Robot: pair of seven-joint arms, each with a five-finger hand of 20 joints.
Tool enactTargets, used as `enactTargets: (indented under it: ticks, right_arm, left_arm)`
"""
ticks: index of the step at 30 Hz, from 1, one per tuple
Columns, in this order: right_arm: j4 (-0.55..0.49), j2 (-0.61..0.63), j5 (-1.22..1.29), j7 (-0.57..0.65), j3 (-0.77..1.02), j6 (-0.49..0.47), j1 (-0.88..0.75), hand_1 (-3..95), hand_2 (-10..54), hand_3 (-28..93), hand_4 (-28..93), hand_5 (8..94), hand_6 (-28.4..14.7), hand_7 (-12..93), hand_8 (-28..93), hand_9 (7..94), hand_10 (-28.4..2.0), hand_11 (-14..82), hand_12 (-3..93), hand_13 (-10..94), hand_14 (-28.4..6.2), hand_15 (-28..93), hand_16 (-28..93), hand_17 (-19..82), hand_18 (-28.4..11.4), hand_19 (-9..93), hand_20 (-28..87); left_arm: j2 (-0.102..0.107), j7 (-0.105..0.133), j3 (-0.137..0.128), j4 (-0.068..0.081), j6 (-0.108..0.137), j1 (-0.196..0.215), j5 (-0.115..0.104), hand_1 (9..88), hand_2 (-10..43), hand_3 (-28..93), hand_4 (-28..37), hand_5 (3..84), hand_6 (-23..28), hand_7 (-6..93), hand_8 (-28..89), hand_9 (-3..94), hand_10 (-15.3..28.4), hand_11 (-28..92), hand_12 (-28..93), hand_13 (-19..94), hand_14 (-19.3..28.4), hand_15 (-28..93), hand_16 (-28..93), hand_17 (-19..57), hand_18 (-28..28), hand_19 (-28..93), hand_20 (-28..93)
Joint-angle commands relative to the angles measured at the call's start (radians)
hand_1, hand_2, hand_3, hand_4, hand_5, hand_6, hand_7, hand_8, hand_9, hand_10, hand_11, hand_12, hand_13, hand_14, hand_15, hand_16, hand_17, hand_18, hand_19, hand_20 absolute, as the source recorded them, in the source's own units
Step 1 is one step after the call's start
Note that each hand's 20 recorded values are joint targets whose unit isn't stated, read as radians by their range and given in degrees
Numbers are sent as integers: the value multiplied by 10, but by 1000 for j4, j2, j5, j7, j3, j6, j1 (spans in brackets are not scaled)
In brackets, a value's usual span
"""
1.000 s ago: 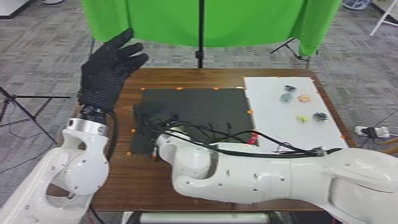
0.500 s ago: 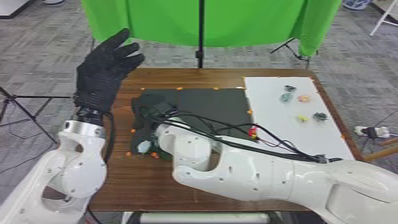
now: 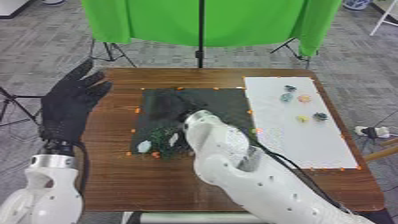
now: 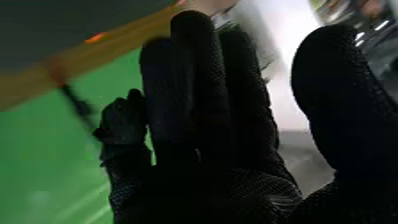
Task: Arrange flowers
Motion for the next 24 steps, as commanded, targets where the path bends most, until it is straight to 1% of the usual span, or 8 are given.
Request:
enactTargets:
  ticks: [1,3,4,5,8,13,18,24]
  right_arm:
    - [-76,319,-5,53,254,67,-123,364,-95,780,-283,623,1,150,-125,682,-153,267,145,581,-138,679,102,224,-254,860,501]
    - [-94,372,1,71,310,85,-171,360,-95,782,-283,609,0,149,-124,666,-163,247,140,575,-143,658,95,219,-255,850,492]
    - [-98,384,4,78,343,85,-197,358,-95,784,-283,602,0,147,-124,662,-166,239,139,572,-145,650,93,217,-256,846,488]
    - [-103,409,8,96,360,101,-214,355,-95,786,-283,597,0,146,-124,655,-168,232,138,569,-149,643,91,216,-256,843,485]
    - [-102,459,0,137,413,114,-260,345,-95,794,-283,567,0,141,-123,624,-184,205,132,560,-156,623,87,209,-257,831,475]
    - [-85,531,-28,215,464,111,-324,338,-95,799,-283,541,2,139,-122,588,-193,177,129,545,-166,599,80,207,-262,821,463]
    - [-37,573,-40,254,458,92,-348,337,-95,802,-283,530,4,141,-123,567,-199,166,130,530,-171,596,80,204,-265,821,457]
    - [37,586,-65,290,348,55,-266,343,-95,804,-283,528,6,143,-124,565,-198,165,132,529,-170,598,79,203,-267,824,452]
  left_arm:
    - [-19,-17,6,23,14,43,-19,246,54,789,-232,399,88,132,-95,363,200,243,121,264,278,529,-73,-79,284,526,176]
    - [-22,-18,5,27,16,47,-21,245,54,790,-232,398,87,130,-95,361,199,240,120,263,278,528,-73,-80,284,524,173]
    - [-23,-13,1,24,20,58,-24,244,54,791,-231,398,87,129,-95,361,199,239,120,262,278,527,-73,-80,284,524,172]
    - [-27,-18,1,29,17,55,-24,244,54,790,-231,398,86,129,-95,361,198,238,120,262,278,526,-73,-81,284,524,171]
    - [-34,-21,-1,29,18,64,-24,244,53,791,-231,398,85,129,-95,360,198,234,119,261,278,525,-72,-82,284,522,166]
    - [-40,-29,-1,34,17,65,-25,244,53,790,-233,398,84,129,-94,359,198,233,120,260,277,525,-71,-83,284,523,160]
    - [-47,-26,-6,36,23,73,-26,243,54,790,-232,397,84,128,-95,359,198,233,121,259,277,524,-71,-84,284,525,157]
    - [-50,-26,-2,36,20,70,-28,244,54,789,-232,396,83,129,-95,358,198,234,122,259,277,524,-70,-83,284,527,153]
